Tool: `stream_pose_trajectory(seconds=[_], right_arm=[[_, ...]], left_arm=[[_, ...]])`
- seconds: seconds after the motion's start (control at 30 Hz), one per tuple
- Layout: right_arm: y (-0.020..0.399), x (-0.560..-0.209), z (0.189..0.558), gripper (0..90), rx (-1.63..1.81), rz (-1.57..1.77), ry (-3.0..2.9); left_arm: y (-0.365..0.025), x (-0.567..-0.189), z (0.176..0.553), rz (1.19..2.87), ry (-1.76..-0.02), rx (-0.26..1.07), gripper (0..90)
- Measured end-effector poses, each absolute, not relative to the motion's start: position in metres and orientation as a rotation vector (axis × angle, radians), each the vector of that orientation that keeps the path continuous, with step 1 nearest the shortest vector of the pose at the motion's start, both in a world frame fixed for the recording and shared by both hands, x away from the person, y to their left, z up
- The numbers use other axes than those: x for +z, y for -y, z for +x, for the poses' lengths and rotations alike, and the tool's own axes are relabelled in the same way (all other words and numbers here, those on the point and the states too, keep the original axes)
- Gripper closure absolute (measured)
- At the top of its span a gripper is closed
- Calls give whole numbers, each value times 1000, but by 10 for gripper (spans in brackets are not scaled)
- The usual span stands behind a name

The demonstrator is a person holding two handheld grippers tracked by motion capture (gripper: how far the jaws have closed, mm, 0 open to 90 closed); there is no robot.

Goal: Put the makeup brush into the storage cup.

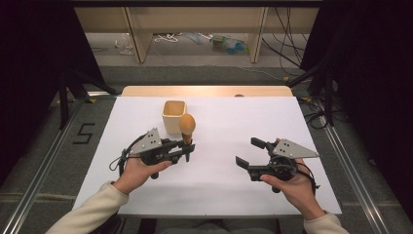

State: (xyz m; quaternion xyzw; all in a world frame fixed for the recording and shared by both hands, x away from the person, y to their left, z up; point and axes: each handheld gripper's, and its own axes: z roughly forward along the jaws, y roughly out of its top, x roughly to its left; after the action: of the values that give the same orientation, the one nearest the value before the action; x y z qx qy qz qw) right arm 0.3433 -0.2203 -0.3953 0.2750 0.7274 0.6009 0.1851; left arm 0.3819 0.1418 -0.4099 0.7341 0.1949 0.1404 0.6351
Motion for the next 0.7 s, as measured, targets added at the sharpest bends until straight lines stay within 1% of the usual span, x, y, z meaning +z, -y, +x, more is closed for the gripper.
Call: stream_pose_trajectory(seconds=[0.7], right_arm=[[234,-403,337,168,1702,852,-2008]], left_arm=[[-158,-404,389,1640,-502,374,742]])
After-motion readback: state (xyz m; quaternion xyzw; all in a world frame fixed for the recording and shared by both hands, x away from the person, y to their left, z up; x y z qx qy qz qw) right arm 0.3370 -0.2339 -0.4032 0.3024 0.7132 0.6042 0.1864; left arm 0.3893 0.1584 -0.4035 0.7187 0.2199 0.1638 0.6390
